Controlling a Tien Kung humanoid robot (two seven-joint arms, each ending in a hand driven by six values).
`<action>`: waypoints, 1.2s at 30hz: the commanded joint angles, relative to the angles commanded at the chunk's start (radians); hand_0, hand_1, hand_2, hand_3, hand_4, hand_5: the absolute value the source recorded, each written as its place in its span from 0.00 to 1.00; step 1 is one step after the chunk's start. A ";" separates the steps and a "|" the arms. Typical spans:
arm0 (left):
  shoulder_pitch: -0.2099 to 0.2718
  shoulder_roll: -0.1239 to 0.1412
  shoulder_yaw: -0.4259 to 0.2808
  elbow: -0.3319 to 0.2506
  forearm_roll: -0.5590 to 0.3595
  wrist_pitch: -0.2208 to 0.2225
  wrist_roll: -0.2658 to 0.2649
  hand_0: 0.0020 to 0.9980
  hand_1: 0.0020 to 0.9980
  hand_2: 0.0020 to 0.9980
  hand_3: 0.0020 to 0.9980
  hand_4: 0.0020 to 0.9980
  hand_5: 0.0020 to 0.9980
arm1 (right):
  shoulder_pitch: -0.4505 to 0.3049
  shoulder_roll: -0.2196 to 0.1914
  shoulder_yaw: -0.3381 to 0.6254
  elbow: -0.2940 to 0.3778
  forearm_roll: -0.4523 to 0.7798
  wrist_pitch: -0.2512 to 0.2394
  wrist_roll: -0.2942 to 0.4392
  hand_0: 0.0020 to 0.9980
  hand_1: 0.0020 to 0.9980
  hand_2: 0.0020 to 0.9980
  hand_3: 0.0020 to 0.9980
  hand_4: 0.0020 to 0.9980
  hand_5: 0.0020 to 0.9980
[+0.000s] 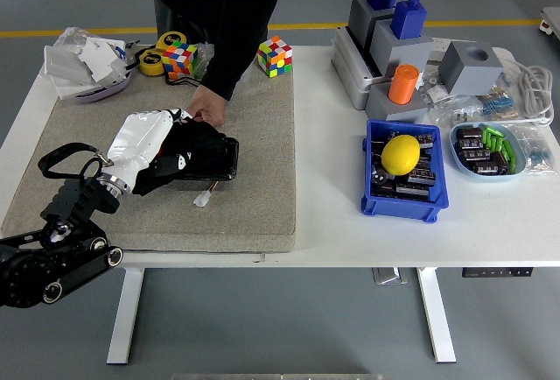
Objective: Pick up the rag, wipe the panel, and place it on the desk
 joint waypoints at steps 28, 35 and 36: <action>0.093 0.082 -0.180 0.062 0.018 0.000 -0.011 0.15 0.07 0.53 0.64 0.66 0.00 | -0.005 0.003 0.015 0.002 -0.003 -0.002 0.003 0.75 0.69 0.70 0.62 1.00 0.59; 0.106 0.095 -0.232 0.075 0.026 0.000 -0.011 0.15 0.07 0.53 0.64 0.66 0.00 | -0.007 0.002 0.018 0.001 -0.002 -0.002 0.002 0.75 0.69 0.70 0.62 1.00 0.59; 0.107 0.097 -0.235 0.075 0.026 0.000 -0.011 0.15 0.07 0.53 0.64 0.66 0.00 | -0.007 0.002 0.019 0.001 -0.003 -0.002 0.002 0.75 0.69 0.70 0.62 1.00 0.59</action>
